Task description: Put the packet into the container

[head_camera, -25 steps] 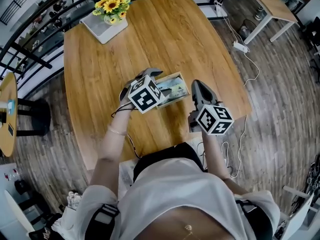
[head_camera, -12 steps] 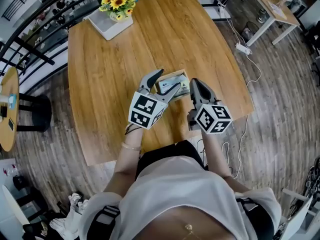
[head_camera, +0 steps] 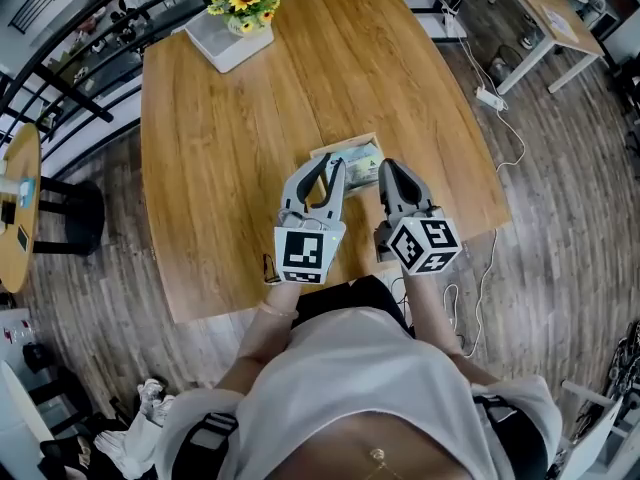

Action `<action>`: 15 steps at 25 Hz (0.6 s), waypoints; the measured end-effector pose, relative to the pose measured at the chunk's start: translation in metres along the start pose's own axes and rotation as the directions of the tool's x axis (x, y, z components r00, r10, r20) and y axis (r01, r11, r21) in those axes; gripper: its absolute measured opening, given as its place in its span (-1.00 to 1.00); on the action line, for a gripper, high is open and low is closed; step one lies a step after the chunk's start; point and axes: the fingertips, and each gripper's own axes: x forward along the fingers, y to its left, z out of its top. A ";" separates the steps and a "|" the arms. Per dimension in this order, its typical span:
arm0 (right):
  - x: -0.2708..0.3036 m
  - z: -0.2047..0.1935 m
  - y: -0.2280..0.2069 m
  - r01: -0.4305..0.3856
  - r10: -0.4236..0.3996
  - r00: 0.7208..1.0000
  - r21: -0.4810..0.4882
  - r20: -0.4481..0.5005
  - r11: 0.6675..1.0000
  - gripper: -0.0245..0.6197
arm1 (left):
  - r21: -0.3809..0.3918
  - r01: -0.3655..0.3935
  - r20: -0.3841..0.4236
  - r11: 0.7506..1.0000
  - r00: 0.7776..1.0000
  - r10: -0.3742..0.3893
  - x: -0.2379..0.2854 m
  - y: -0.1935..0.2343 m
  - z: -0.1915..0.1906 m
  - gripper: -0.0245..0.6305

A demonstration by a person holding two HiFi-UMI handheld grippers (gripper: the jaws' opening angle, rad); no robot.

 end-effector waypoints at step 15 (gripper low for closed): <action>-0.019 0.006 0.017 -0.044 0.050 0.997 -0.117 0.050 0.992 -0.89 | 0.005 0.008 -0.040 1.000 0.999 -0.008 -0.003 -0.021 -0.022 -0.90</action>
